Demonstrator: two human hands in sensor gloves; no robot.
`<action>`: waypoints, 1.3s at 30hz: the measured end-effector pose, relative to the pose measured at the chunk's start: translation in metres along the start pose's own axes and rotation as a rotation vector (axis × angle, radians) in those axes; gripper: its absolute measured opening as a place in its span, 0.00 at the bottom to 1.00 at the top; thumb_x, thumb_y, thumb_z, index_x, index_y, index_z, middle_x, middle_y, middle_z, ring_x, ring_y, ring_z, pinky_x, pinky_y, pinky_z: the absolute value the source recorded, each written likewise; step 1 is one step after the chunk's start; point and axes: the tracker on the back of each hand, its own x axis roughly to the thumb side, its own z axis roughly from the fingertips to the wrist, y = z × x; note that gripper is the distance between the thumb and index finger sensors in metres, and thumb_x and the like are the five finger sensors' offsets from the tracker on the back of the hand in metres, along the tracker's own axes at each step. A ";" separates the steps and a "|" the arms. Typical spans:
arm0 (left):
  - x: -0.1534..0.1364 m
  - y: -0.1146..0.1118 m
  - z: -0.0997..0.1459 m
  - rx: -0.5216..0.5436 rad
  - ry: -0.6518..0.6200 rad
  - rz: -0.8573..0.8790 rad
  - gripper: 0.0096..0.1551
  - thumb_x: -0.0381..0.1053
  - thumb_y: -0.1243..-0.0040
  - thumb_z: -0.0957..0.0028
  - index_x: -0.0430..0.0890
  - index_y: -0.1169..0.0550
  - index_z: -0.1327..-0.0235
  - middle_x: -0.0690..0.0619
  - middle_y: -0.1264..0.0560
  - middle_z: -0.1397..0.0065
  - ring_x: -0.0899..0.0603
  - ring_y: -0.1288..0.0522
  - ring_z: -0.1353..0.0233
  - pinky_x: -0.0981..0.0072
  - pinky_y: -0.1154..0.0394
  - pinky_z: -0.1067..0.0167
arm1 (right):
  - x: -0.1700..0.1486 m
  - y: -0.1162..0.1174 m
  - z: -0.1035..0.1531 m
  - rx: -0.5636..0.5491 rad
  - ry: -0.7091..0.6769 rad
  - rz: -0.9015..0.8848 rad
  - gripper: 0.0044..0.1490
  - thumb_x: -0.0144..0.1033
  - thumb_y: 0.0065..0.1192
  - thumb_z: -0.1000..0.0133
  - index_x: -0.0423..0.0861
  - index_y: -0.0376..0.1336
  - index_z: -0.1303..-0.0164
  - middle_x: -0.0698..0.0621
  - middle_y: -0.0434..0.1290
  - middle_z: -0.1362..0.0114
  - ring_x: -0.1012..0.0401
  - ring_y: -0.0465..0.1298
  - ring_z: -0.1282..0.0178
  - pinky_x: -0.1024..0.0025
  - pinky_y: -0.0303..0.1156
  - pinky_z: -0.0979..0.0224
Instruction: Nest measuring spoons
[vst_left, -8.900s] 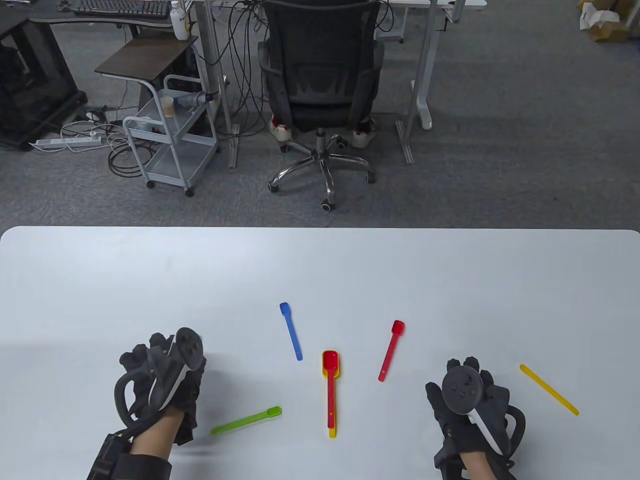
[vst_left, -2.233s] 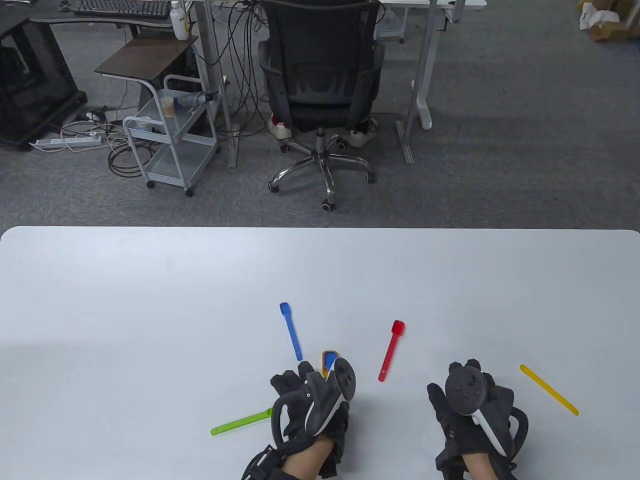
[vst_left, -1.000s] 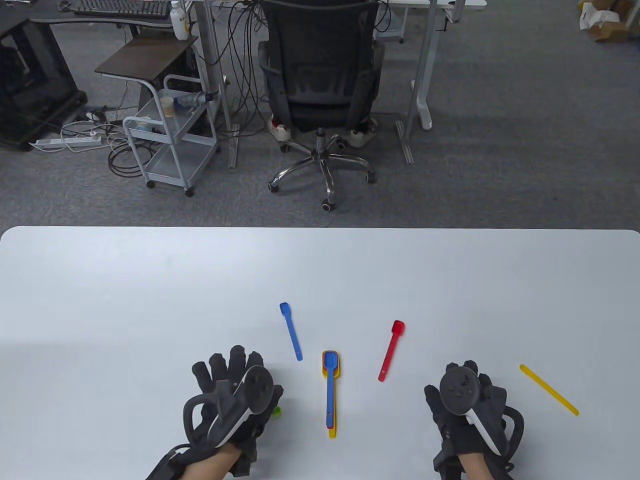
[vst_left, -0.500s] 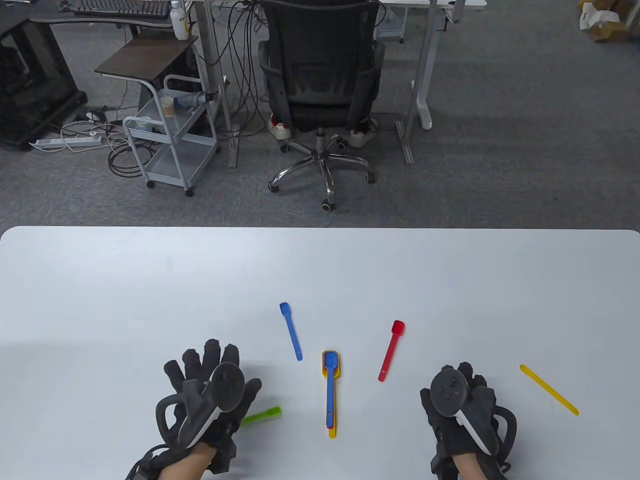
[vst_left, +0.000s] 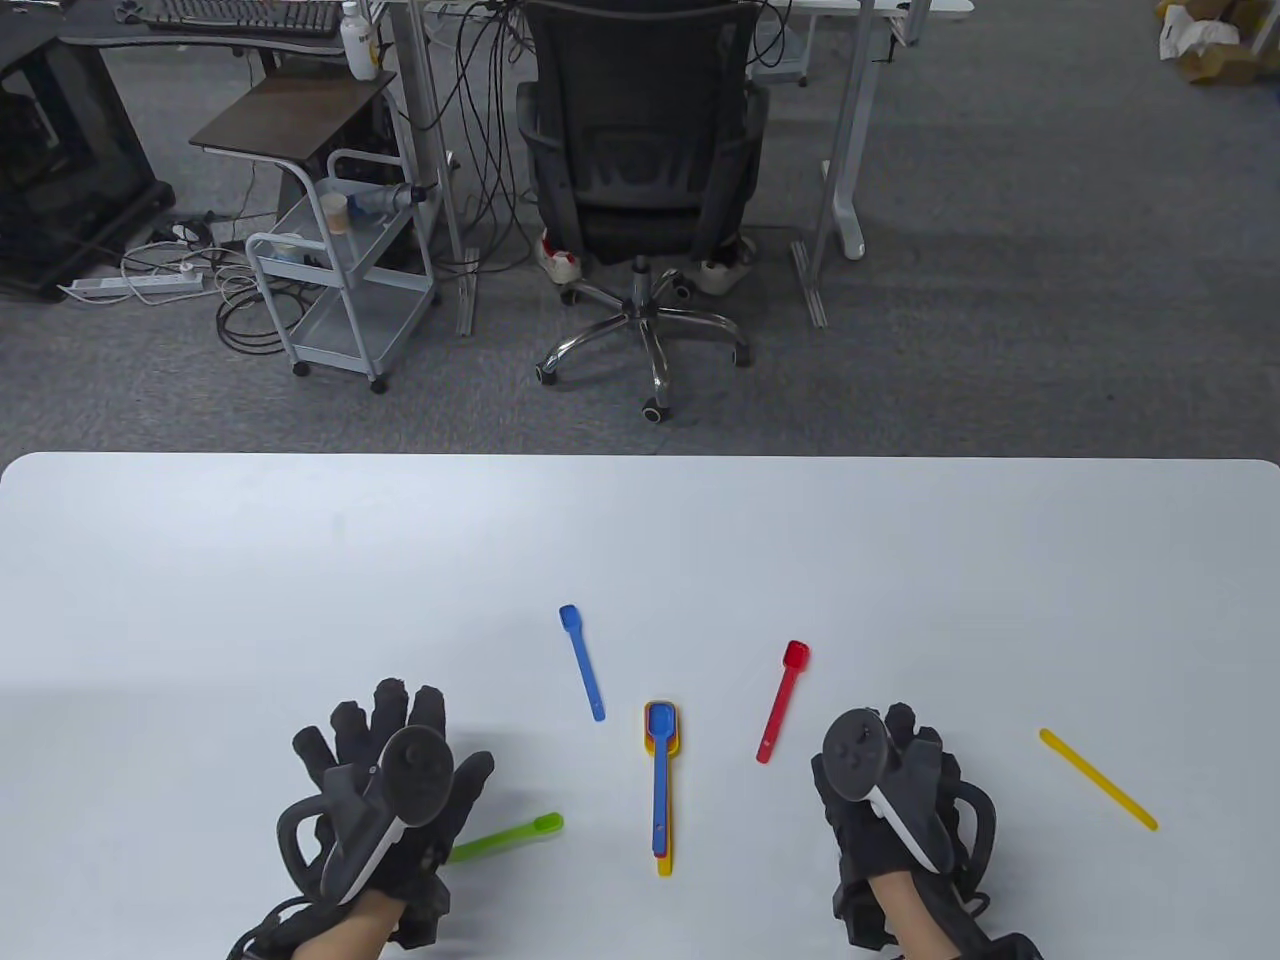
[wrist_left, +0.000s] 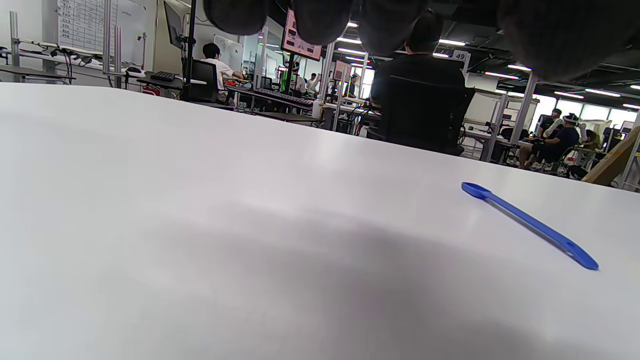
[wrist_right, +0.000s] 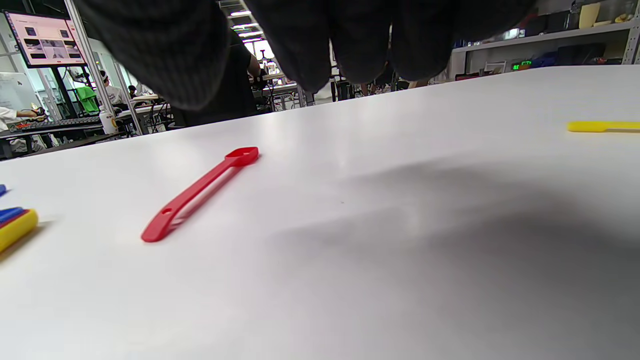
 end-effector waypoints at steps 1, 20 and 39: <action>0.000 0.000 0.000 0.001 -0.001 -0.003 0.51 0.75 0.35 0.57 0.56 0.30 0.20 0.48 0.38 0.11 0.23 0.38 0.14 0.22 0.53 0.24 | 0.004 0.000 -0.002 0.003 -0.003 0.006 0.45 0.54 0.60 0.44 0.40 0.61 0.20 0.32 0.60 0.12 0.30 0.63 0.20 0.32 0.58 0.25; 0.002 -0.002 0.002 -0.012 0.001 -0.006 0.51 0.75 0.36 0.56 0.55 0.30 0.20 0.48 0.38 0.11 0.23 0.37 0.14 0.22 0.53 0.24 | 0.060 0.029 -0.038 0.040 0.124 0.066 0.42 0.55 0.63 0.46 0.40 0.67 0.27 0.31 0.62 0.13 0.30 0.65 0.22 0.32 0.60 0.26; 0.003 -0.004 0.002 -0.025 0.011 -0.008 0.51 0.75 0.36 0.56 0.54 0.30 0.20 0.45 0.37 0.12 0.23 0.37 0.15 0.22 0.53 0.24 | 0.074 0.045 -0.046 0.013 0.231 0.131 0.35 0.50 0.70 0.48 0.39 0.74 0.39 0.31 0.65 0.15 0.30 0.67 0.23 0.32 0.62 0.27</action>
